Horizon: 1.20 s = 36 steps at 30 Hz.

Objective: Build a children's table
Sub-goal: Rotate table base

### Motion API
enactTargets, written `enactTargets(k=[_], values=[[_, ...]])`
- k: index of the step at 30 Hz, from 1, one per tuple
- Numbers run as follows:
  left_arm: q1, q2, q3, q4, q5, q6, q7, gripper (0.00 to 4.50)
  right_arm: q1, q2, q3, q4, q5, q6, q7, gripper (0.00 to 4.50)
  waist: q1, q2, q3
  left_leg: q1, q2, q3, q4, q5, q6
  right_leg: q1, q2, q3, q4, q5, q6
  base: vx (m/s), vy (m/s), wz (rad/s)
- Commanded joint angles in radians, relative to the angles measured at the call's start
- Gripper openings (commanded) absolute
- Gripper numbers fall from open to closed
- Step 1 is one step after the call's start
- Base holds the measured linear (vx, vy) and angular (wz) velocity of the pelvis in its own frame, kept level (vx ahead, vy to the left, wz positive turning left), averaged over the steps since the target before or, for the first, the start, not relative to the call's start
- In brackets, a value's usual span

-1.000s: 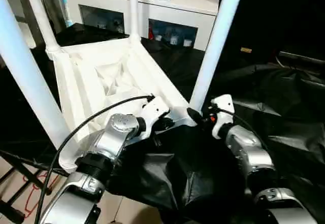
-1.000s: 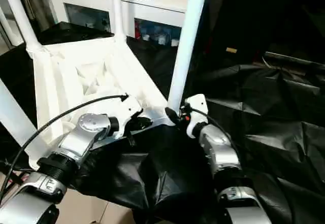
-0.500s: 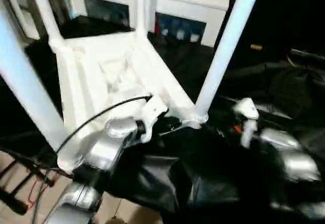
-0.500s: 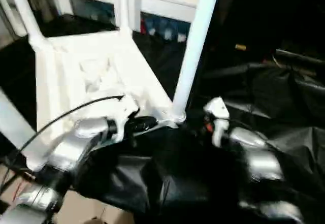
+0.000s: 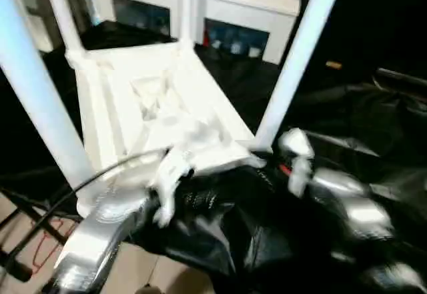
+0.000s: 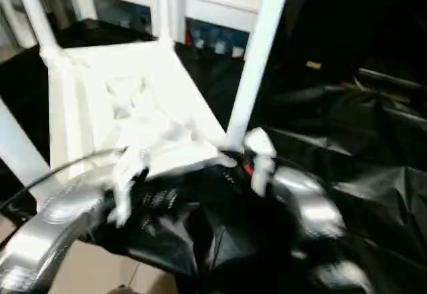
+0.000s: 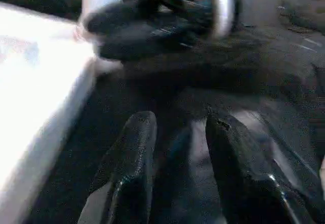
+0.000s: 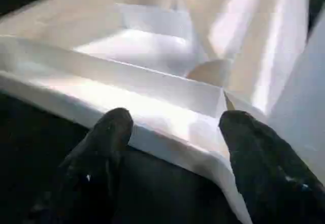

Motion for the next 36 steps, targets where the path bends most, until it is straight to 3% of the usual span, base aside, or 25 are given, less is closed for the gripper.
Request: enactTargets(k=[1,2,7,13,14,15,17,20,22,28,30,31,32,33,34,35,36], values=[[0.035,0.016,0.020,-0.072,-0.026,0.051,0.019,2.21,-0.032,0.004,-0.036,0.059,-0.021,-0.010,-0.087,3.14,-0.005,0.007,-0.052,0.007,0.018,0.006,-0.072,-0.174,-0.004,0.041,-0.037,0.040,-0.066,-0.151,-0.178,0.000,0.000,0.00],[0.074,0.039,0.039,-0.109,-0.035,0.068,0.017,2.21,-0.068,0.020,-0.052,0.121,-0.024,-0.025,-0.139,3.14,-0.005,0.001,-0.051,0.008,0.016,0.009,-0.070,-0.158,-0.002,0.041,-0.032,0.039,-0.066,-0.120,-0.175,0.000,0.000,0.00],[0.170,0.122,0.105,-0.202,-0.092,0.116,-0.018,2.62,-0.185,0.047,-0.078,0.332,-0.067,-0.098,-0.319,3.14,-0.007,-0.005,-0.050,0.009,0.013,0.011,-0.069,-0.160,-0.017,0.039,-0.032,0.039,-0.059,-0.113,-0.166,0.000,0.000,0.00],[0.249,0.229,0.181,-0.251,-0.141,0.145,-0.086,3.02,-0.288,0.062,-0.089,0.506,-0.094,-0.151,-0.470,3.14,-0.009,-0.003,-0.049,0.010,0.009,0.013,-0.067,-0.199,-0.039,0.034,-0.028,0.042,-0.057,-0.143,-0.138,0.000,0.000,0.00],[0.290,0.286,0.223,-0.264,-0.155,0.145,-0.122,3.14,-0.322,0.068,-0.104,0.561,-0.090,-0.169,-0.512,3.14,-0.009,-0.002,-0.050,0.010,0.010,0.012,-0.067,-0.202,-0.040,0.034,-0.028,0.041,-0.057,-0.138,-0.135,0.000,0.000,0.00],[0.308,0.313,0.263,-0.257,-0.158,0.140,-0.142,3.24,-0.338,0.066,-0.109,0.583,-0.092,-0.179,-0.530,3.14,-0.013,-0.009,-0.049,0.006,0.008,0.012,-0.067,-0.207,-0.038,0.035,-0.027,0.041,-0.057,-0.147,-0.134,0.000,0.000,0.00],[0.333,0.369,0.359,-0.216,-0.158,0.094,-0.172,3.40,-0.369,0.064,-0.120,0.630,-0.091,-0.216,-0.536,3.14,-0.015,-0.007,-0.046,0.007,0.008,0.012,-0.067,-0.232,-0.037,0.032,-0.026,0.042,-0.059,-0.175,-0.129,0.000,0.000,0.00],[0.300,0.373,0.458,-0.165,-0.193,0.039,-0.182,3.68,-0.382,0.066,-0.127,0.643,-0.081,-0.252,-0.468,3.14,-0.014,-0.006,-0.045,0.010,0.010,0.010,-0.069,-0.263,-0.041,0.030,-0.025,0.043,-0.061,-0.190,-0.130,0.000,0.000,0.00],[0.252,0.355,0.491,-0.141,-0.233,0.030,-0.173,3.85,-0.373,0.066,-0.117,0.631,-0.079,-0.264,-0.405,3.14,-0.013,-0.004,-0.048,0.009,0.010,0.009,-0.067,-0.241,-0.043,0.033,-0.024,0.042,-0.050,-0.131,-0.145,0.000,0.000,0.00],[0.113,0.278,0.456,-0.087,-0.346,0.013,-0.171,4.32,-0.292,0.050,-0.077,0.571,-0.103,-0.305,-0.333,3.14,-0.008,-0.001,-0.054,0.011,0.007,0.013,-0.061,-0.186,-0.047,0.038,-0.025,0.044,-0.042,-0.028,-0.179,0.000,0.000,0.00],[0.050,0.231,0.418,-0.032,-0.342,-0.005,-0.164,4.40,-0.256,0.036,-0.076,0.551,-0.118,-0.318,-0.353,3.14,-0.006,-0.002,-0.055,0.012,0.006,0.013,-0.061,-0.187,-0.055,0.041,-0.024,0.044,-0.041,-0.027,-0.182,0.000,0.000,0.00],[-0.013,0.193,0.363,0.038,-0.301,-0.050,-0.165,4.46,-0.211,0.021,-0.079,0.509,-0.125,-0.326,-0.365,3.14,-0.004,0.002,-0.056,0.009,0.006,0.012,-0.060,-0.188,-0.057,0.044,-0.026,0.045,-0.041,-0.038,-0.177,0.000,0.000,0.00],[-0.041,0.178,0.334,0.067,-0.286,-0.067,-0.172,4.46,-0.189,0.018,-0.085,0.481,-0.118,-0.319,-0.362,3.14,0.004,-0.002,-0.054,0.017,0.007,0.015,-0.059,-0.200,-0.053,0.040,-0.026,0.046,-0.049,-0.061,-0.160,0.000,0.000,0.00],[-0.060,0.166,0.320,0.085,-0.284,-0.073,-0.176,4.46,-0.175,0.018,-0.090,0.463,-0.113,-0.310,-0.361,3.14,0.001,0.004,-0.057,0.011,0.007,0.010,-0.063,-0.206,-0.058,0.046,-0.027,0.045,-0.047,-0.064,-0.158,0.000,0.000,0.00],[-0.088,0.145,0.301,0.103,-0.288,-0.072,-0.178,4.46,-0.155,0.016,-0.092,0.438,-0.114,-0.298,-0.371,3.14,0.002,0.003,-0.058,0.011,0.008,0.008,-0.062,-0.207,-0.064,0.048,-0.029,0.045,-0.046,-0.068,-0.157,0.000,0.000,0.00],[-0.139,0.110,0.268,0.137,-0.287,-0.077,-0.169,4.46,-0.131,0.011,-0.086,0.413,-0.133,-0.283,-0.405,3.14,0.003,0.013,-0.057,0.011,0.008,0.007,-0.063,-0.211,-0.069,0.047,-0.029,0.045,-0.045,-0.070,-0.157,0.000,0.000,0.00],[-0.150,0.104,0.258,0.147,-0.282,-0.081,-0.168,4.46,-0.128,0.011,-0.084,0.414,-0.139,-0.280,-0.418,3.14,0.002,0.013,-0.058,0.012,0.007,0.007,-0.062,-0.220,-0.075,0.047,-0.030,0.045,-0.047,-0.079,-0.159,0.000,0.000,0.00]])
